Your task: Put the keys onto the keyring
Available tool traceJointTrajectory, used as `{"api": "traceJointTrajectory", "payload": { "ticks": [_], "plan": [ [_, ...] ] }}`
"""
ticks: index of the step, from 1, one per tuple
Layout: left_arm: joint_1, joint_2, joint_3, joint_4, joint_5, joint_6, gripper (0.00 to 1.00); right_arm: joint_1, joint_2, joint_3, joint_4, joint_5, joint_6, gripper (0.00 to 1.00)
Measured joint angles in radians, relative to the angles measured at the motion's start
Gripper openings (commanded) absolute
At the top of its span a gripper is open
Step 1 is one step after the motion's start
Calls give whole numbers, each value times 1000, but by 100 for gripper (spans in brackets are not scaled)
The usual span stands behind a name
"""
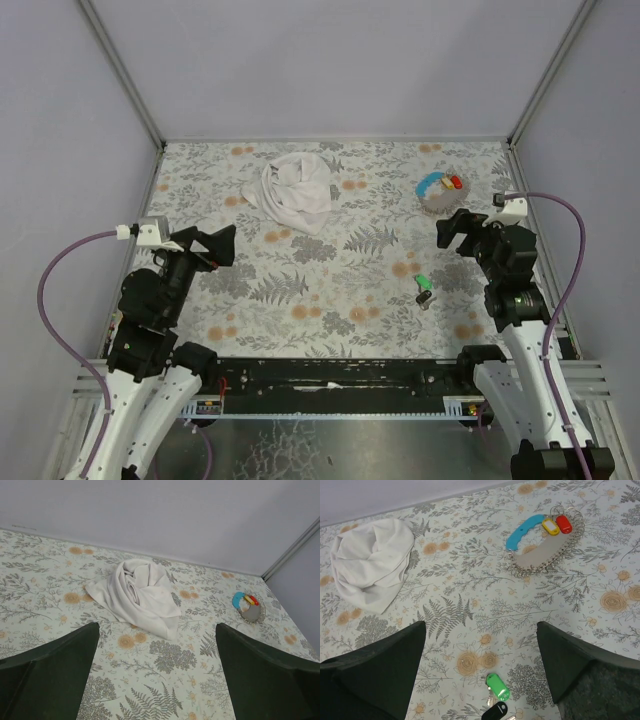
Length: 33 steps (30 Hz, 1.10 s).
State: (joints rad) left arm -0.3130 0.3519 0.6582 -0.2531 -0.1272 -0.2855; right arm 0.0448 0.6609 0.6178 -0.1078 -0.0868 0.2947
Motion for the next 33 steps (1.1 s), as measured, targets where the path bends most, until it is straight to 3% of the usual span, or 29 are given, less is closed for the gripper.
{"api": "traceJointTrajectory", "payload": {
  "ticks": [10, 33],
  "plan": [
    [0, -7, 0, 0, 1, 0, 100, 0, 69, 17, -6, 50, 16, 99],
    [0, -9, -5, 0, 24, 8, 100, -48, 836, 282, 16, 223, 134, 96]
  ]
}}
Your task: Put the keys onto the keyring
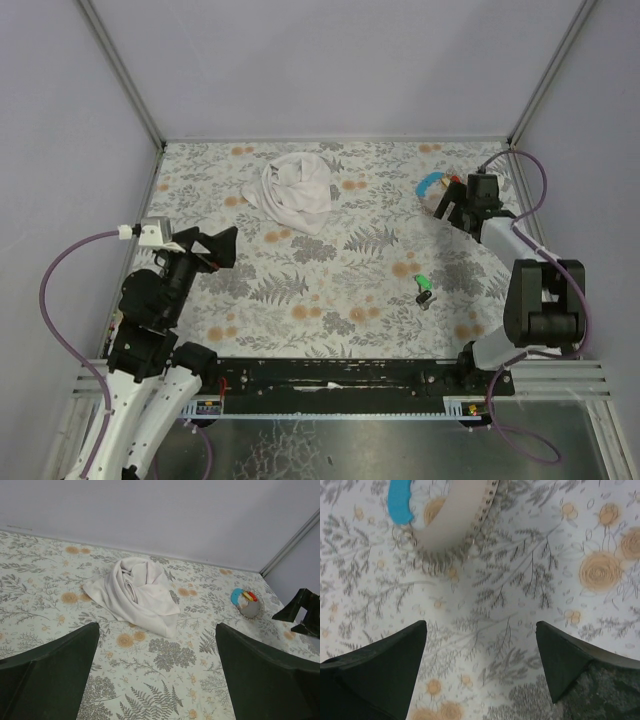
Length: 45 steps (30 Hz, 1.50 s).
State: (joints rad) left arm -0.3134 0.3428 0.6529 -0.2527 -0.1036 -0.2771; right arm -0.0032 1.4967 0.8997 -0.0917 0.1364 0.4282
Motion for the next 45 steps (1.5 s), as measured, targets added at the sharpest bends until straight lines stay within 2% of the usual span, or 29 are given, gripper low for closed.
{"api": "traceJointTrajectory", "payload": {
  "ticks": [10, 13, 21, 27, 32, 38, 45],
  "plan": [
    [0, 41, 0, 0, 18, 8, 100, -118, 364, 306, 74, -83, 18, 74],
    [0, 55, 0, 0, 19, 11, 100, -154, 465, 385, 84, -133, 27, 63],
    [0, 76, 0, 0, 29, 18, 100, -243, 624, 507, 91, -298, 60, 44],
    [0, 87, 0, 0, 34, 18, 100, -278, 654, 520, 125, -397, 88, 35],
    [0, 88, 0, 0, 42, 18, 100, -278, 665, 515, 148, -466, 101, 34],
    [0, 81, 0, 0, 50, 18, 100, -278, 676, 506, 155, -541, 104, 17],
    [0, 84, 0, 0, 83, 17, 100, -278, 663, 428, 239, -632, 131, 8]
  ]
}}
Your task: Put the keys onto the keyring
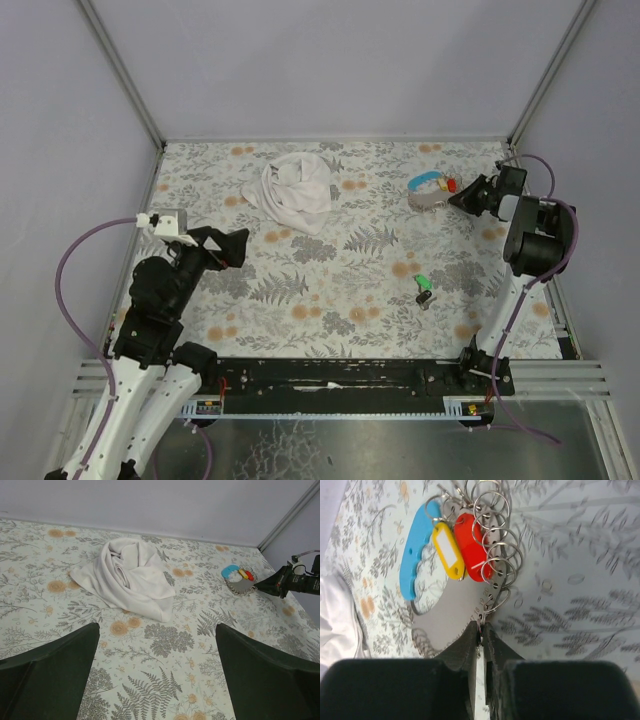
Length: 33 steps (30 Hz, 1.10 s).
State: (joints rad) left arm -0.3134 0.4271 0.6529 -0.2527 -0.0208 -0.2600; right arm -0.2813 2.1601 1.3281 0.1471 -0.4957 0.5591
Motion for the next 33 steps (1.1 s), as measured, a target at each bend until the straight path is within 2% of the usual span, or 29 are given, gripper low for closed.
{"api": "traceJointTrajectory", "payload": {
  "ticks": [8, 14, 20, 25, 33],
  "plan": [
    [0, 103, 9, -1, 76, -39, 100, 44, -117, -224, 103, -76, 69, 3],
    [0, 207, 18, -4, 160, -125, 100, 203, -209, -323, 129, -102, 71, 0],
    [0, 207, -52, 69, 225, -260, 100, 364, -309, -365, 108, -124, 37, 0],
    [0, 227, -179, 180, 270, -365, 100, 489, -370, -328, -32, -99, -79, 0],
    [0, 344, -339, 441, 339, -499, 99, 713, -436, -141, -347, 30, -345, 0]
  ]
}}
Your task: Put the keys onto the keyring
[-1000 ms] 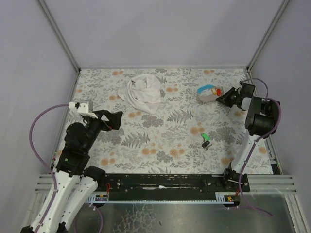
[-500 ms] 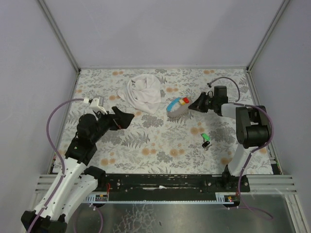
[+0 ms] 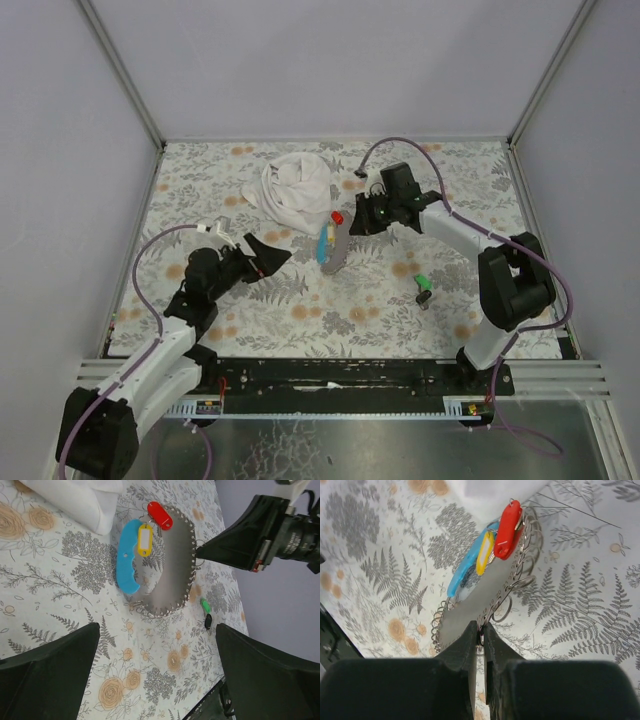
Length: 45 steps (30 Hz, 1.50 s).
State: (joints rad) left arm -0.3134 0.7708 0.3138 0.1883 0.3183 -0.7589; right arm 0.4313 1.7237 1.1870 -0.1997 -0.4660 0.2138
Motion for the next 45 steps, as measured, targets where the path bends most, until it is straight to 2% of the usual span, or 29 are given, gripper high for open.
{"api": "traceJointTrajectory", "payload": {
  "ticks": [8, 18, 22, 27, 37, 45],
  "plan": [
    [0, 75, -167, 297, 26, -65, 98, 185, -80, 70, -180, 156, -227, 0],
    [0, 130, -246, 542, 33, -43, 97, 304, -132, 172, -307, 321, -406, 0],
    [-1, 168, -261, 619, 42, -3, 97, 327, -210, 113, -282, 328, -440, 0],
    [-1, 277, -261, 760, 86, 24, 91, 327, -312, 19, -228, 293, -461, 0],
    [-1, 596, -238, 1147, 292, 10, 75, 327, -382, -61, -146, 227, -494, 0],
    [-21, 737, -199, 1281, 347, -7, 70, 327, -462, -136, -68, 191, -495, 0]
  ]
}}
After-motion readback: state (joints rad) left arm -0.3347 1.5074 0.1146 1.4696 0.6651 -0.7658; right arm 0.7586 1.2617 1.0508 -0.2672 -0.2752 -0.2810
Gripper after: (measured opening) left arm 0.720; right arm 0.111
